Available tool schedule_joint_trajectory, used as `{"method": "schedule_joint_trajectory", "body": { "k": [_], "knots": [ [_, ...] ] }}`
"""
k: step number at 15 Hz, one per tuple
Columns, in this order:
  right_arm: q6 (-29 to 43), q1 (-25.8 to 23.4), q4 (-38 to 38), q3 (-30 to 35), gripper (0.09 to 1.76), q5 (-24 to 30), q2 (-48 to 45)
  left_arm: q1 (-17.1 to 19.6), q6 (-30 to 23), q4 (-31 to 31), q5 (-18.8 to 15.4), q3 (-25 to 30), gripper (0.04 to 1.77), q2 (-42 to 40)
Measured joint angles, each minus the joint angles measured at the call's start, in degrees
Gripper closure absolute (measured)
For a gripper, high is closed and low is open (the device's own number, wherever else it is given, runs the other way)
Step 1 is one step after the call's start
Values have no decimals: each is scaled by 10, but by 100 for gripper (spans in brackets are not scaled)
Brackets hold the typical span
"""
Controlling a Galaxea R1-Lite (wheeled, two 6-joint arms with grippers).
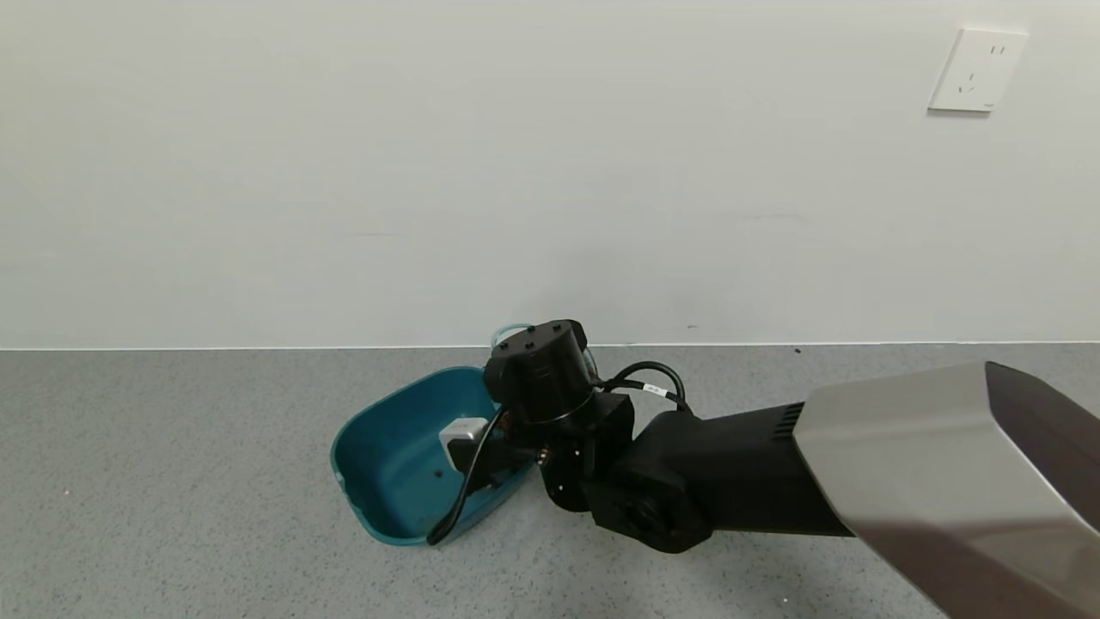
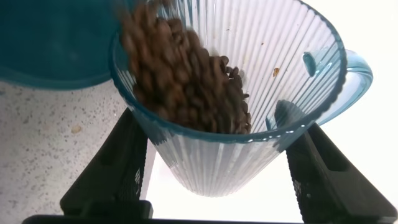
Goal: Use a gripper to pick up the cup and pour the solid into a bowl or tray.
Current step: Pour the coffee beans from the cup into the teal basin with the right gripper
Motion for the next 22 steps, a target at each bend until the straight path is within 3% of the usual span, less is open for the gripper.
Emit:
{"method": "schedule_joint_trajectory", "body": {
  "k": [22],
  "knots": [
    [-20, 14, -9, 1, 51, -26, 16, 0, 0, 0, 0, 0, 6, 0]
  ]
}}
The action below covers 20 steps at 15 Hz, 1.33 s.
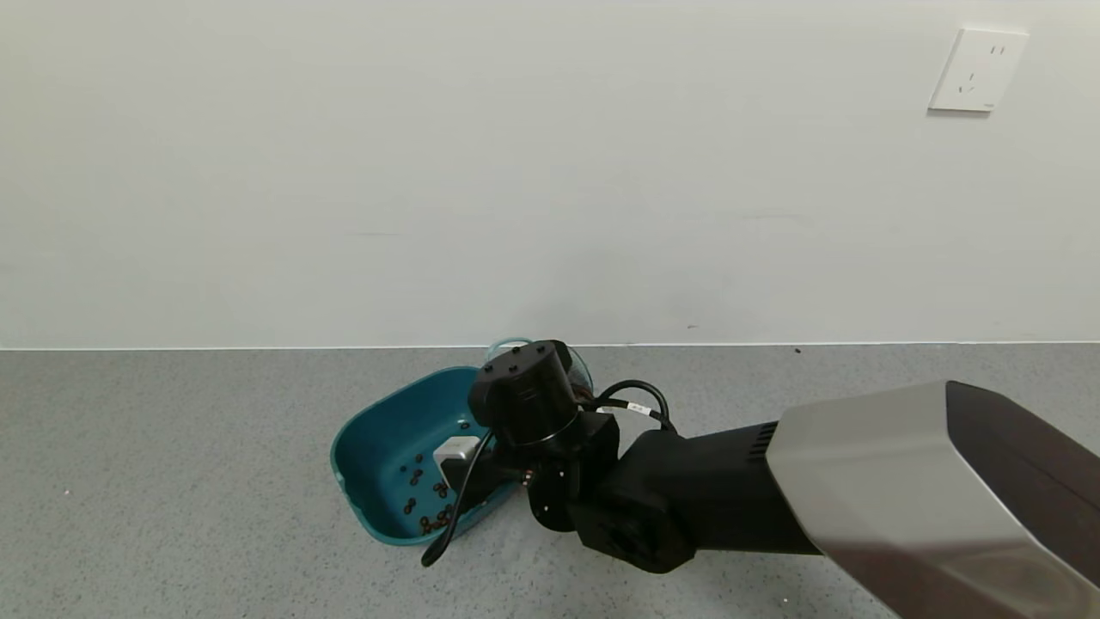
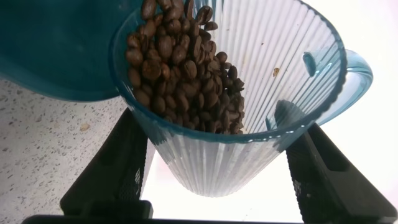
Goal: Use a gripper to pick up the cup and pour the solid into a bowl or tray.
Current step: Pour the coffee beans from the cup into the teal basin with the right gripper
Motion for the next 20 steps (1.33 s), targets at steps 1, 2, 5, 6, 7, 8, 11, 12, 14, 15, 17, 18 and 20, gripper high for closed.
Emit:
{"method": "schedule_joint_trajectory", "body": {
  "k": [1, 2, 5, 6, 7, 8, 11, 12, 14, 15, 17, 18, 20],
  "knots": [
    [0, 0, 0, 0, 51, 0, 0, 0, 0, 0, 0, 0, 6, 0],
    [0, 0, 0, 0, 51, 0, 0, 0, 0, 0, 0, 0, 6, 0],
    [-19, 0, -1, 1, 51, -7, 0, 0, 0, 0, 0, 0, 6, 0],
    [-25, 1, -7, 3, 51, -11, -1, 0, 0, 0, 0, 0, 6, 0],
    [-32, 2, -16, 4, 51, -11, -1, 0, 0, 0, 0, 0, 6, 0],
    [-40, 3, -22, 6, 51, -12, -1, 0, 0, 0, 0, 0, 6, 0],
    [-44, 5, -24, 9, 51, -12, -1, 0, 0, 0, 0, 0, 6, 0],
    [-44, 6, -25, 10, 51, -13, -1, 0, 0, 0, 0, 0, 6, 0],
    [-52, 8, -25, 11, 51, -12, -2, 0, 0, 0, 0, 0, 6, 0],
    [-55, 9, -26, 12, 51, -13, -2, 0, 0, 0, 0, 0, 6, 0],
    [-66, 12, -38, 15, 51, -12, -3, 0, 0, 0, 0, 0, 6, 0],
    [-71, 13, -44, 17, 51, -12, -4, 0, 0, 0, 0, 0, 6, 0],
    [-74, 13, -49, 22, 51, -13, -4, 0, 0, 0, 0, 0, 6, 0]
  ]
}}
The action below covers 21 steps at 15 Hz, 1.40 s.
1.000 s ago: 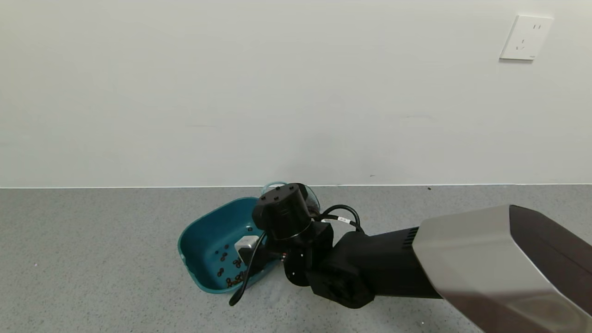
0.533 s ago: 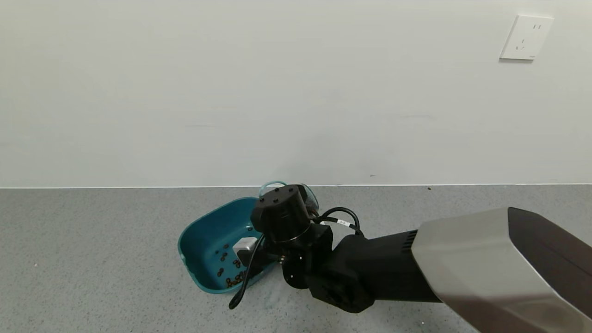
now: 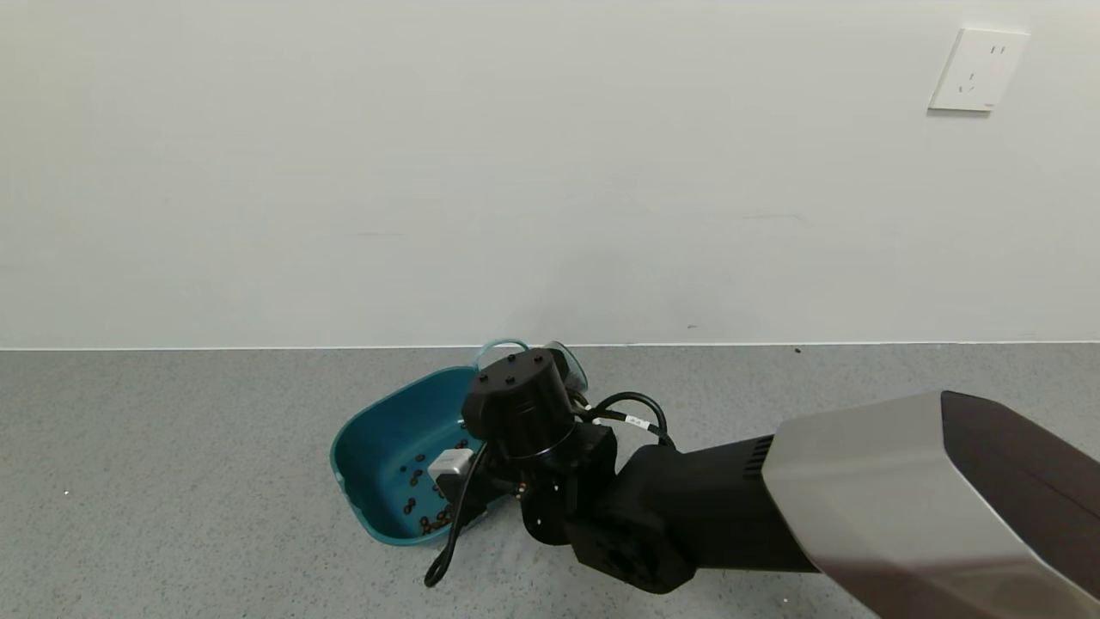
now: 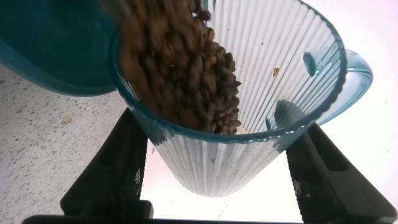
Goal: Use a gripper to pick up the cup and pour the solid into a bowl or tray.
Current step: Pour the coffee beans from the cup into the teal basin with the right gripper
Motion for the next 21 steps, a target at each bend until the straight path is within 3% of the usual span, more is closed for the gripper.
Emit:
{"method": "schedule_joint_trajectory", "body": {
  "k": [9, 21],
  "knots": [
    [12, -1, 0, 5, 51, 2, -3, 0, 0, 0, 0, 0, 6, 0],
    [245, -10, 45, 22, 51, 7, -30, 0, 0, 0, 0, 0, 6, 0]
  ]
}}
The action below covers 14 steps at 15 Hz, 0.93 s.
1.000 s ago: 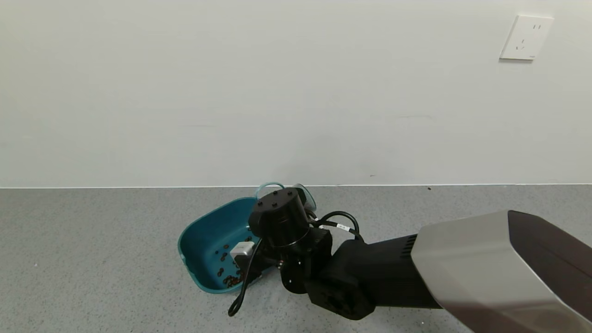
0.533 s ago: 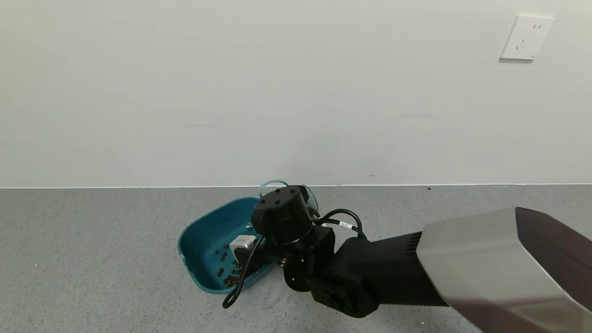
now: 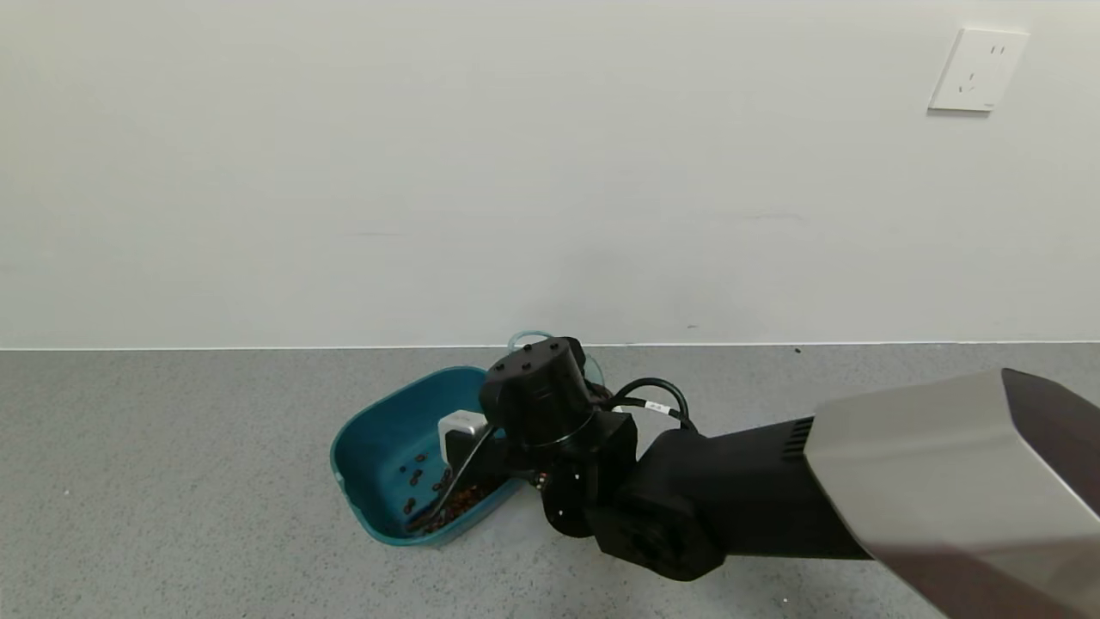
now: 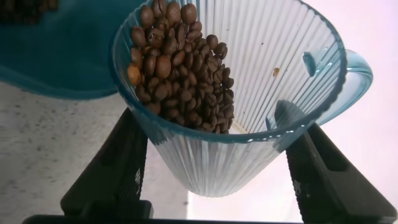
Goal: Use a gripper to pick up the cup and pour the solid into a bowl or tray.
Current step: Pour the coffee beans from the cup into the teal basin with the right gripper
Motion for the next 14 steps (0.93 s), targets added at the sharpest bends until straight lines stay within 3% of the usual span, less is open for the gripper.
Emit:
{"method": "schedule_joint_trajectory", "body": {
  "k": [8, 12, 14],
  "knots": [
    [169, -24, 54, 5, 51, 4, -41, 0, 0, 0, 0, 0, 6, 0],
    [203, -58, 54, 20, 51, 77, -55, 0, 0, 0, 0, 0, 6, 0],
    [216, -77, 57, 21, 51, 88, -59, 0, 0, 0, 0, 0, 6, 0]
  ]
}}
